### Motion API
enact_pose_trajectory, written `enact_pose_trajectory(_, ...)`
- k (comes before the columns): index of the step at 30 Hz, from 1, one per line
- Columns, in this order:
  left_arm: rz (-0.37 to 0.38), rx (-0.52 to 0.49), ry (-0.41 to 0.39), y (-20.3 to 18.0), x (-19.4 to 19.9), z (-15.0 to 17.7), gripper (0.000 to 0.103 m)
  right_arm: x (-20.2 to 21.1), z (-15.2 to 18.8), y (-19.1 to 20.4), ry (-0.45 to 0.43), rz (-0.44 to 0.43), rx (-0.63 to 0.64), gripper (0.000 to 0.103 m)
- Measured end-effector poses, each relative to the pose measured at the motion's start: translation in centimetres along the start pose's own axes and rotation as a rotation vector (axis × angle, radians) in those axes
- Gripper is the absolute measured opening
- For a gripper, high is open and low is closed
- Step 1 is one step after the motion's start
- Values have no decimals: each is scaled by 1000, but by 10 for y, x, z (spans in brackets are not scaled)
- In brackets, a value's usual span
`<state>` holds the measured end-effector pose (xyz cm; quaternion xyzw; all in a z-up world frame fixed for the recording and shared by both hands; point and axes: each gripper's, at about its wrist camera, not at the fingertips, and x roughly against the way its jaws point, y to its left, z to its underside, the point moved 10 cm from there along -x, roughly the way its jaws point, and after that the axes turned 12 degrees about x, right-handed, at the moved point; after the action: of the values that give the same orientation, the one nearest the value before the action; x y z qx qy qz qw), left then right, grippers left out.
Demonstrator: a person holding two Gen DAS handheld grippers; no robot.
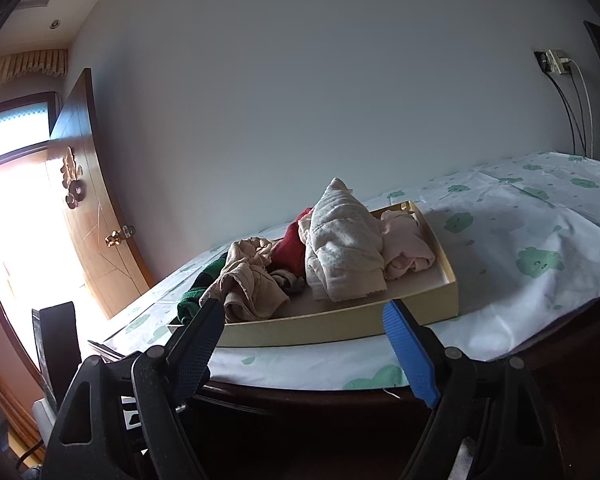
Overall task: Take underwear out of drawer
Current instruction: 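Lower both open tools down into the drawer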
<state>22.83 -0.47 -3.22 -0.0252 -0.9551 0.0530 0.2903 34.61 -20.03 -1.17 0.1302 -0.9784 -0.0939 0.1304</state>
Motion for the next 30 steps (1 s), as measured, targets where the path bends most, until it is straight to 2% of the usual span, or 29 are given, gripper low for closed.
enact_pose_trajectory(6,2,5,23,7,8,4,102,6,5,-2,33,1,0,83)
enact_pose_trajectory(14,7,27,147,29,14,23,102,12,19,-10,114,1,-11,83)
enact_pose_trajectory(21,-10,-15,179,40,22,39,102,21,33,-12,181,1,13,83)
enact_pose_trajectory(30,9,-8,281,44,16,61,102,30,55,-15,262,-7,30,83)
